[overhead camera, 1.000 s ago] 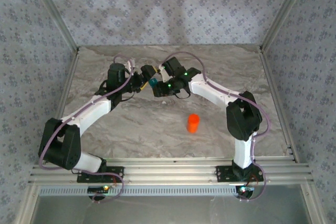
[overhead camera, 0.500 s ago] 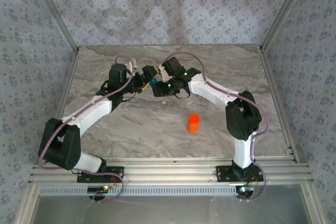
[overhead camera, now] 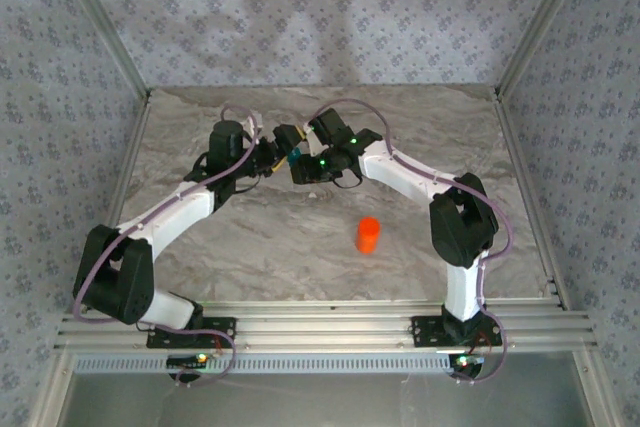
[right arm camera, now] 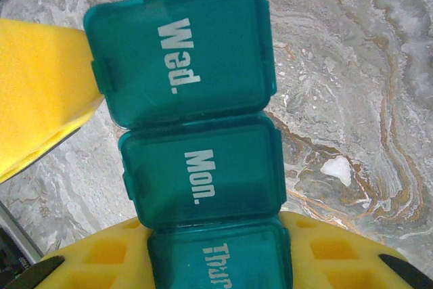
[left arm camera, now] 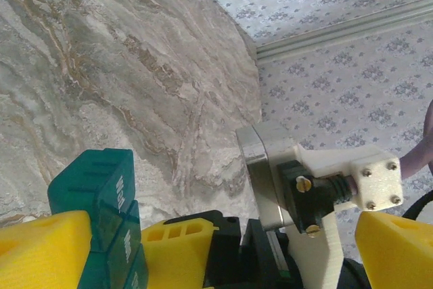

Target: Sort the pills into containers

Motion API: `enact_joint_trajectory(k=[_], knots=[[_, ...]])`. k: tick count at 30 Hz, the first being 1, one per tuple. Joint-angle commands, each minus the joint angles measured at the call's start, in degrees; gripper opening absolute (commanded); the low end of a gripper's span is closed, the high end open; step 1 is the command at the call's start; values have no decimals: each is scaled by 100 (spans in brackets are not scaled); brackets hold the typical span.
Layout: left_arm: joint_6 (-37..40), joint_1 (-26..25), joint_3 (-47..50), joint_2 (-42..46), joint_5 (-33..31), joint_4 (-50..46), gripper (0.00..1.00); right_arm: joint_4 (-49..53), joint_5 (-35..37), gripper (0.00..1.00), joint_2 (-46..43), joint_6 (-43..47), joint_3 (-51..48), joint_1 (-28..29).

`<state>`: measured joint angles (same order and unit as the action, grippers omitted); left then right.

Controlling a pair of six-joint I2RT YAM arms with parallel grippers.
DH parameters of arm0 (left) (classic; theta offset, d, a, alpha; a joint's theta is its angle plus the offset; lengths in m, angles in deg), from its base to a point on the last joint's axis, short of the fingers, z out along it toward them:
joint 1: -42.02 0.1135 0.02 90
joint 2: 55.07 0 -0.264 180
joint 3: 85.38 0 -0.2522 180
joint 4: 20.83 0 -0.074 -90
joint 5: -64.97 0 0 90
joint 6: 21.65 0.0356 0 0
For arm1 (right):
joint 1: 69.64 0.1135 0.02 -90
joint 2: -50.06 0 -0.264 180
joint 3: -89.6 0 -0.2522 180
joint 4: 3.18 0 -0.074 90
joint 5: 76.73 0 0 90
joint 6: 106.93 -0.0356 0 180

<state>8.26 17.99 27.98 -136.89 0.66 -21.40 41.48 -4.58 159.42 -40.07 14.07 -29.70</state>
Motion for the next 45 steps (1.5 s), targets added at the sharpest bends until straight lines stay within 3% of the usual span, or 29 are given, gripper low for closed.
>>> enact_joint_trajectory(k=[1,10,17,26,32,45], knots=[[-58,-102,-291,104,50,125,99,-101,-166,28,85,0,31,16],[-591,-123,-503,79,142,587,99,-153,-167,27,48,-33,-140,-82],[-148,78,-426,540,-695,-362,99,-114,-180,28,-20,96,-358,-153],[571,954,-195,793,-564,-1311,99,649,-179,29,266,1184,-319,-166],[1255,1235,-92,898,-600,-2012,99,793,-44,30,556,1826,-308,-80],[1514,1493,329,1173,-564,-2261,99,1489,970,33,1100,3045,-28,574]])
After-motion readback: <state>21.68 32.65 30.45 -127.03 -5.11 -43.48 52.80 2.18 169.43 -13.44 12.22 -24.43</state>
